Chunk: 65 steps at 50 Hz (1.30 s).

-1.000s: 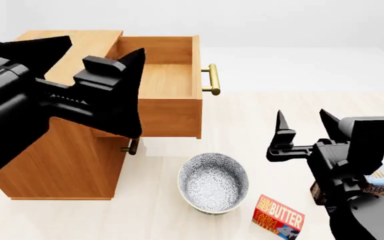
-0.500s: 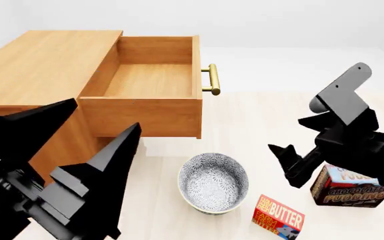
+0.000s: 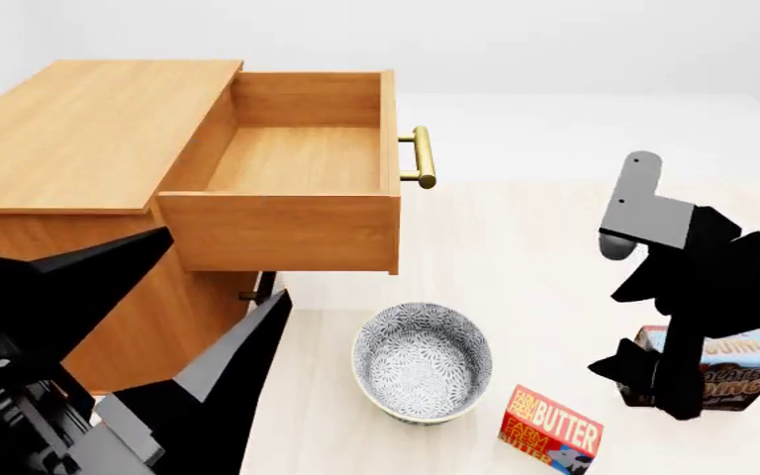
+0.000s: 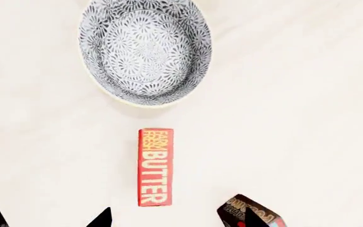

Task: Put the butter at the back in the top drawer of the cabinet and close it.

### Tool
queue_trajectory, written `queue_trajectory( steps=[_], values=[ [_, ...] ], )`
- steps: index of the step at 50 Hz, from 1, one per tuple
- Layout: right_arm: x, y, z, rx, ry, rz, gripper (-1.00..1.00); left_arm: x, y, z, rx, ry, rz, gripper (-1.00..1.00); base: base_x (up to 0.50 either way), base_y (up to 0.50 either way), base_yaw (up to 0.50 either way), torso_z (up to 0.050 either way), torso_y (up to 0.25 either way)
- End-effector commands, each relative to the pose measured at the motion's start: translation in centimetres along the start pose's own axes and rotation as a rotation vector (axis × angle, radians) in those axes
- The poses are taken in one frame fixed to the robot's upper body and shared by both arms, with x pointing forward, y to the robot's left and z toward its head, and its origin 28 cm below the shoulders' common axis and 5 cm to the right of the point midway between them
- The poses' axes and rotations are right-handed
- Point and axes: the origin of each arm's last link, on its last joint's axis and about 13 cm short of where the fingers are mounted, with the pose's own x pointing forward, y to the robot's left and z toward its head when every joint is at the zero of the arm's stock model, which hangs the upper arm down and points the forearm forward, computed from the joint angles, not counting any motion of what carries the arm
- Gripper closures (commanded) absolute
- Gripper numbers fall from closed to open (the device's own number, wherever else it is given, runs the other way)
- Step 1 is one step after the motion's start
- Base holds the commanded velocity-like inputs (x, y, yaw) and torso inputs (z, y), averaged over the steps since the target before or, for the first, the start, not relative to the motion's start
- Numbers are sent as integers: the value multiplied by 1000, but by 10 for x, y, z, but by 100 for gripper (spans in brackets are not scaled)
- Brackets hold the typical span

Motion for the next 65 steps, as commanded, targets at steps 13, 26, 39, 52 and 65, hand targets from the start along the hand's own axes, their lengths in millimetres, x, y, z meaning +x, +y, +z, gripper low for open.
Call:
queue_trajectory(
  steps=[13, 26, 39, 52, 65],
  values=[
    [21, -5, -2, -85, 239, 152, -100, -3, 1, -1, 10, -17, -15, -100, 0, 0, 0, 0, 0],
    [31, -4, -6, -93, 239, 212, -100, -2, 3, -3, 5, -8, -14, -100, 0, 0, 0, 0, 0],
    [50, -9, -6, -50, 230, 232, -100, 0, 6, -6, -5, 1, -13, -100, 0, 0, 0, 0, 0],
    [65, -7, -10, -13, 251, 235, -100, 1, 7, -8, -11, 8, -13, -100, 0, 0, 0, 0, 0],
    [80, -7, -15, -6, 315, 233, -100, 2, 7, -9, -12, 12, -16, -100, 0, 0, 0, 0, 0]
  ],
)
